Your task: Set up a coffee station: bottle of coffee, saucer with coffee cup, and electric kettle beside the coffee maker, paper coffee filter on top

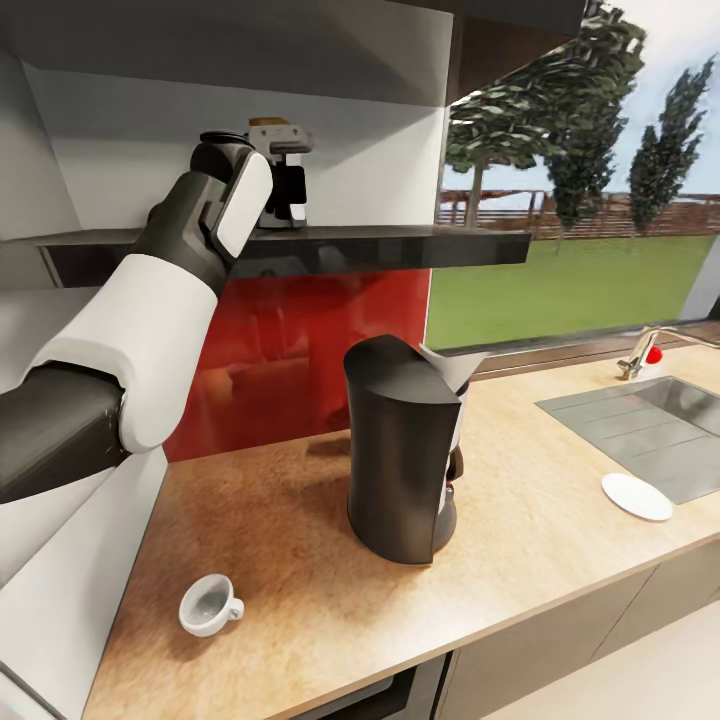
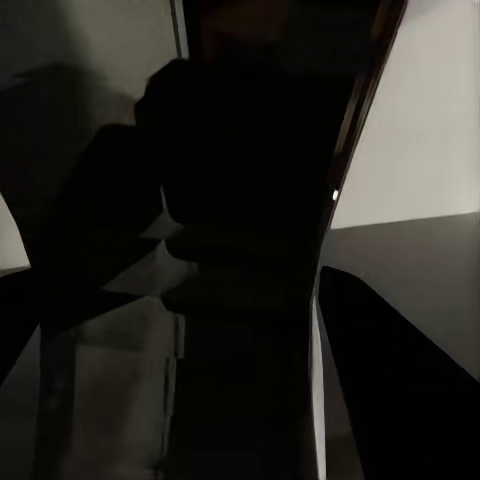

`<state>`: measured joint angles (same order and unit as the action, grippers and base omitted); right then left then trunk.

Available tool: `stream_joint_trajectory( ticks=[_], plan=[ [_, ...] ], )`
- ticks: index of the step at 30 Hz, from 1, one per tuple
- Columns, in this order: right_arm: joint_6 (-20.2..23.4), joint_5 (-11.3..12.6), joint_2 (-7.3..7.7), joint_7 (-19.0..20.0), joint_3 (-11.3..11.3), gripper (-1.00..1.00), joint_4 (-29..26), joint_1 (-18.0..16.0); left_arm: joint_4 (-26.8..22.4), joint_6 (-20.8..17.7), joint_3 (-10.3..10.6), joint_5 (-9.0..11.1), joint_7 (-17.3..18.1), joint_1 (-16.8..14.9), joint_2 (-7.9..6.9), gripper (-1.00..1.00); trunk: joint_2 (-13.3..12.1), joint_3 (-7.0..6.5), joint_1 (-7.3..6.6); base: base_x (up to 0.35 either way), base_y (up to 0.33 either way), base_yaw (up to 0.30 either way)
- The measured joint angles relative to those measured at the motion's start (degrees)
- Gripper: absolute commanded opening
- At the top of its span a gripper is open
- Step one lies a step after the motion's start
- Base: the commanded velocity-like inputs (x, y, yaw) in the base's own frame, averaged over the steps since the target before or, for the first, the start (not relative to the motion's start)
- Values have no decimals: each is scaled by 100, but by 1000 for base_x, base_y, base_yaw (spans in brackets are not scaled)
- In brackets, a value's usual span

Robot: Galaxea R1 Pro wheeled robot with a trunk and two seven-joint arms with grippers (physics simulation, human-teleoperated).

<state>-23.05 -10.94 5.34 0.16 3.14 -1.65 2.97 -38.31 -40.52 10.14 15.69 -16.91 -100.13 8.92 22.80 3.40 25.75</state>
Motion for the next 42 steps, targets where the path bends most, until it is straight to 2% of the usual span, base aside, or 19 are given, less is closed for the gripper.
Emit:
stream_joint_trajectory(
  ticks=[7, 15, 21, 31, 42],
  plan=[
    [0, 0, 0, 0, 0, 100, 0, 0, -502, -24, 6, -4, 15, 78, 0, -100, 1, 0, 0, 0, 0, 0],
    [-1, -10, -10, 7, 27, 100, -11, 0, -848, -102, 15, -27, 16, 105, 13, -100, 2, -1, -1, 0, -64, 0],
    [-2, -14, -26, 8, 32, 100, -116, 0, -860, -98, 214, 9, 9, 111, 14, -100, -1, 0, 0, 0, -258, 0],
    [-2, 2, -27, 8, 20, 100, -133, 0, -861, -100, 246, 7, 7, 124, 21, -100, -1, 0, 0, 0, -271, -16],
    [-1, 9, -26, 8, 10, 100, -132, 1, -851, -100, 246, 1, 7, 125, 15, -100, -1, 0, -1, 34, -271, -244]
  ],
)
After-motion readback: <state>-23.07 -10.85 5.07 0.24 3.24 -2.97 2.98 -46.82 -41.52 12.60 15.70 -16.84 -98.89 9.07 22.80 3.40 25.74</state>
